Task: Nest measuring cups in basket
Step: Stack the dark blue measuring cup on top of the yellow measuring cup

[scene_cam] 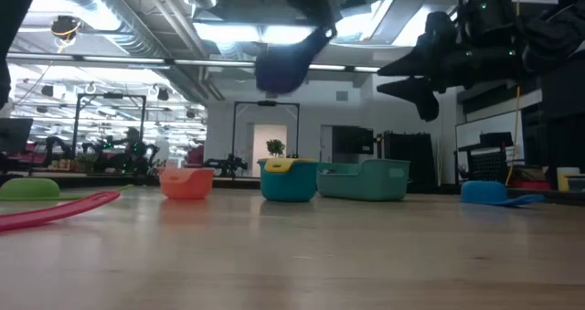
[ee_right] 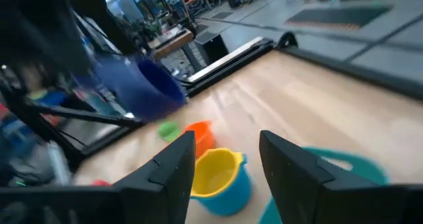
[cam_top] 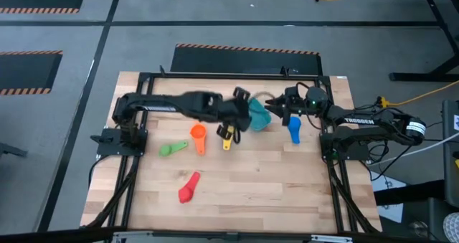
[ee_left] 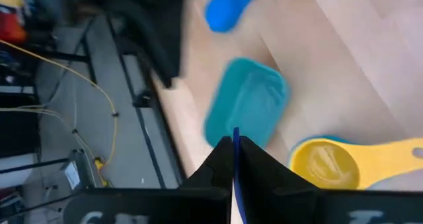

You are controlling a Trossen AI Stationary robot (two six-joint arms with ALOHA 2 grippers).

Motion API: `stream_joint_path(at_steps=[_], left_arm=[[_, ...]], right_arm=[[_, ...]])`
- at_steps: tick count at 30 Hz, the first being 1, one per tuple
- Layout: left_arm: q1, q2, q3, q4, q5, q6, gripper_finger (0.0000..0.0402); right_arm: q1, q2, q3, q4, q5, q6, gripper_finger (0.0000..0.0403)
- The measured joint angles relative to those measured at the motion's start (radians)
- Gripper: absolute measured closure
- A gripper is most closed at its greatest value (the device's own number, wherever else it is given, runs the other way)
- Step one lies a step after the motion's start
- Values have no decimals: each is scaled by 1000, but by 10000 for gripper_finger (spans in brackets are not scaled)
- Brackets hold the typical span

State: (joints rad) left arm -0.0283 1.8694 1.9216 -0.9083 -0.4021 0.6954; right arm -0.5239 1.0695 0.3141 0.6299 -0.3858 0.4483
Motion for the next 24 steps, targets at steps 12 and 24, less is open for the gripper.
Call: stream_joint_path(at_steps=[12,24], left_arm=[[-110,-2,-302,391,-185,151,400],[-144,-2,-514,648,-273,237,400]], right_arm=[[-4,0,0,-27,-14,361,228],[-3,0,0,-31,-30,379,228]])
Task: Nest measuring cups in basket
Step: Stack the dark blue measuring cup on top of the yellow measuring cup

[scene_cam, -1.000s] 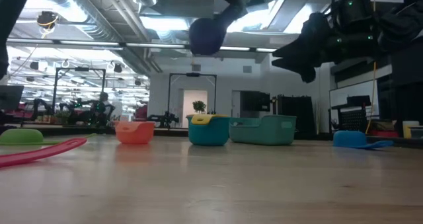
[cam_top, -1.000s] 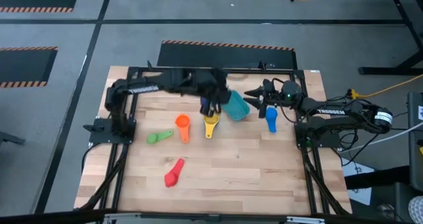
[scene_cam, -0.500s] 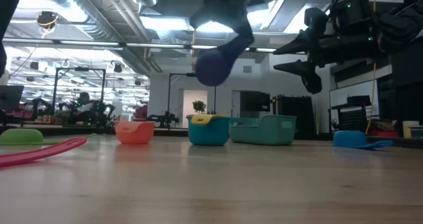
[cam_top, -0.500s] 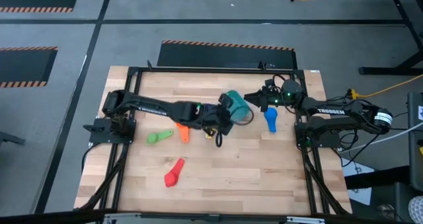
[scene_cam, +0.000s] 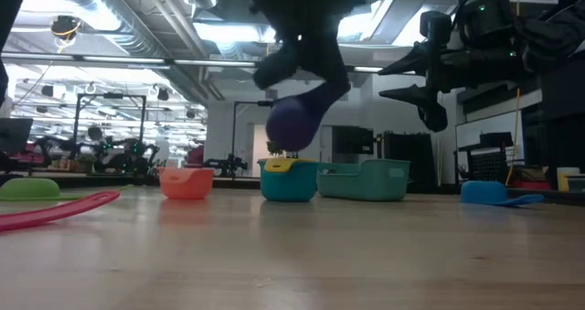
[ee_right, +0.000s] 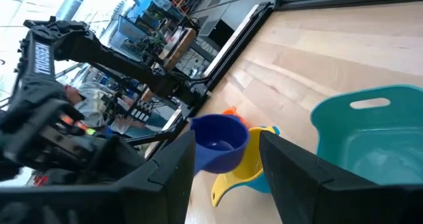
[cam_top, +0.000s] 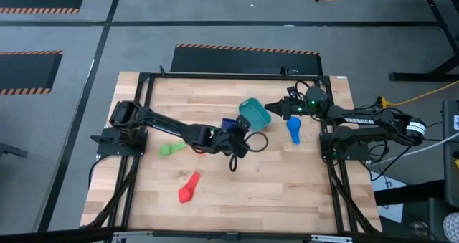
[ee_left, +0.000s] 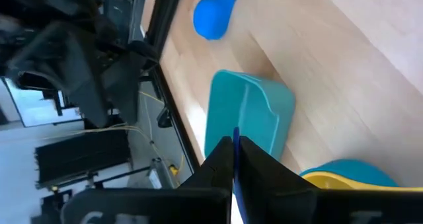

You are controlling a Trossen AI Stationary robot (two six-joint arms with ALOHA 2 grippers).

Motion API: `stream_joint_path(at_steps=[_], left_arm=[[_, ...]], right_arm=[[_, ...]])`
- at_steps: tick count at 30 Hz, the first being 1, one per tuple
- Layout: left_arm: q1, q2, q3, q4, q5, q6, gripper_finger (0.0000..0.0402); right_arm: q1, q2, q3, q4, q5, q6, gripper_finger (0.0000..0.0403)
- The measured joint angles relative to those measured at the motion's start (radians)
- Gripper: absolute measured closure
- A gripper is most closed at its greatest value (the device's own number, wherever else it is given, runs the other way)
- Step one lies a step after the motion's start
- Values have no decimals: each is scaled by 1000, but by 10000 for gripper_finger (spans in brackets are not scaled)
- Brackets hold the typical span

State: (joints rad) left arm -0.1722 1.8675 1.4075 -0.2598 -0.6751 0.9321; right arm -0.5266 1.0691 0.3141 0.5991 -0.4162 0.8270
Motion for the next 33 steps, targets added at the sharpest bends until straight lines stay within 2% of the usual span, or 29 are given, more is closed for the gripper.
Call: stream_joint_path(at_steps=[5,33], left_arm=[[3,0,-59,99,-15,22,400],[26,0,-93,93,-15,20,380]], right_arm=[[0,0,0,0,1,0,228],[0,0,0,0,4,-1,228]])
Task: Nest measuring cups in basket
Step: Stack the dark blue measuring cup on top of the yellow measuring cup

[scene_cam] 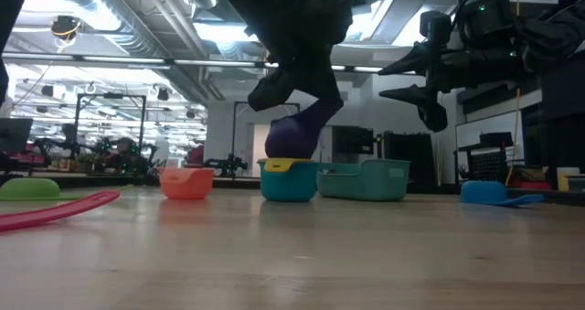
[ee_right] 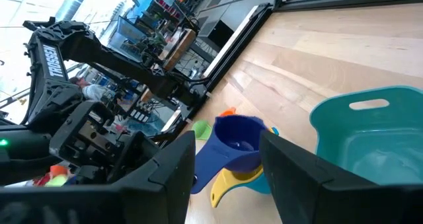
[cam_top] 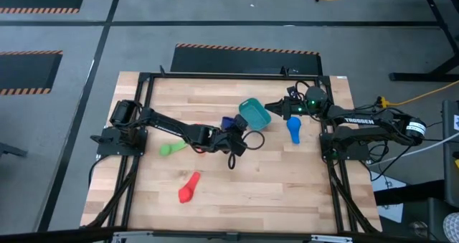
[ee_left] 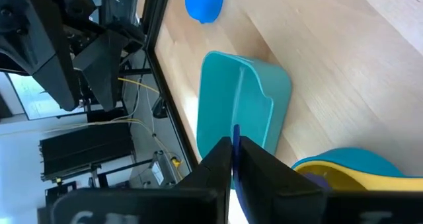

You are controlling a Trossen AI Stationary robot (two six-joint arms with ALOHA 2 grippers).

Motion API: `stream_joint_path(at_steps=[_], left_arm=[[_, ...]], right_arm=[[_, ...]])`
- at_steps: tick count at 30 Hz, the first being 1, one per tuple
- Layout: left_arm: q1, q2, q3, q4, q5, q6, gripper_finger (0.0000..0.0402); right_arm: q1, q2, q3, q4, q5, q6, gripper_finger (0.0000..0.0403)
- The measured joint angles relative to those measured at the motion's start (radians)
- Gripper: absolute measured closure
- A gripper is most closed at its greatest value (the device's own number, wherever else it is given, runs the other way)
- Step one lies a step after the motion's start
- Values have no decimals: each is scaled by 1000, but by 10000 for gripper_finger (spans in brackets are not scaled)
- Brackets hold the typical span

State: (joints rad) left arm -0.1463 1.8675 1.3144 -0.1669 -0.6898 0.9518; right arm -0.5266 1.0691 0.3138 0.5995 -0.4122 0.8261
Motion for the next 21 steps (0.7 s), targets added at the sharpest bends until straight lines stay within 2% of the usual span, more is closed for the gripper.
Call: stream_joint_path(at_steps=[11,21], left_arm=[[-30,0,0,-16,-9,-22,316],[-82,0,0,-16,-9,-57,314]], right_arm=[[0,0,0,0,0,0,228],[0,0,0,0,0,0,228]])
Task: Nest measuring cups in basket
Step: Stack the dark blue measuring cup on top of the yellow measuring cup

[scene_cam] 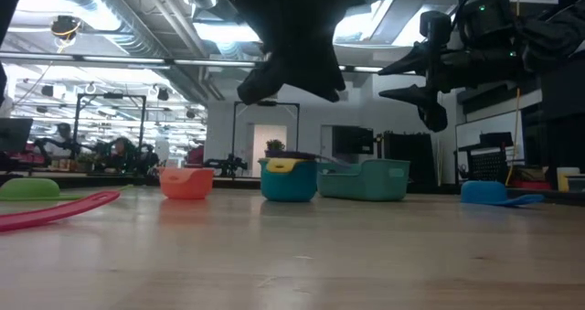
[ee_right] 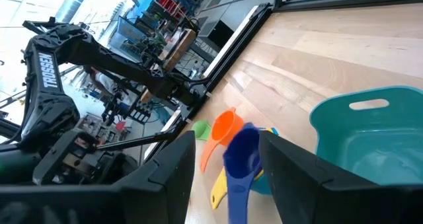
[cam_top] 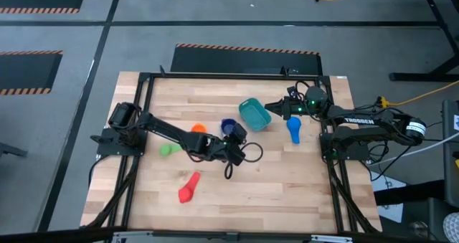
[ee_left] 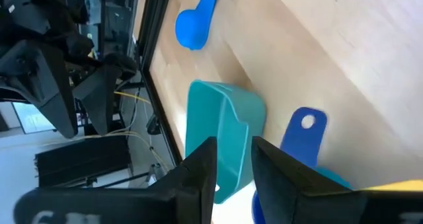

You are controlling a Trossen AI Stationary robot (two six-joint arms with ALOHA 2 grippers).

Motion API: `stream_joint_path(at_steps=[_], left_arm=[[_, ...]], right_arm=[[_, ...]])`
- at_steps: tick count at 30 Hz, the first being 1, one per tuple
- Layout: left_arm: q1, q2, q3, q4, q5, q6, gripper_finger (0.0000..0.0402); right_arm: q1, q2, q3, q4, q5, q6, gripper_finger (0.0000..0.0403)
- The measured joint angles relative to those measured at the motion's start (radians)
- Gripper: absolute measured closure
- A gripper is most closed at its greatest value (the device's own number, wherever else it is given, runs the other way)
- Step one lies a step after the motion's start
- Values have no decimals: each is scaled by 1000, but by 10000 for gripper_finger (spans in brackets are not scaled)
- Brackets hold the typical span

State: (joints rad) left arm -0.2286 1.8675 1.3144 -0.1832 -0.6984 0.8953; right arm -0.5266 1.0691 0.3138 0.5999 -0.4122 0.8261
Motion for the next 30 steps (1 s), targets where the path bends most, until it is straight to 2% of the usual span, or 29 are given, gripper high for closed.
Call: stream_joint_path(at_steps=[7,14,18,21,24,30], left_arm=[[-24,-4,0,-17,5,-105,318],[11,-42,0,-5,124,-239,320],[40,-82,6,-66,107,-331,324],[65,-135,12,-183,123,-424,329],[98,-192,14,-319,183,-540,336],[184,-258,14,-576,378,-766,349]], right_arm=[[0,0,0,0,0,0,228],[2,0,0,0,0,-3,228],[37,0,0,0,-5,-70,228],[85,0,-1,8,-2,-102,228],[150,0,3,15,38,-129,228],[331,11,88,-64,194,-286,228]])
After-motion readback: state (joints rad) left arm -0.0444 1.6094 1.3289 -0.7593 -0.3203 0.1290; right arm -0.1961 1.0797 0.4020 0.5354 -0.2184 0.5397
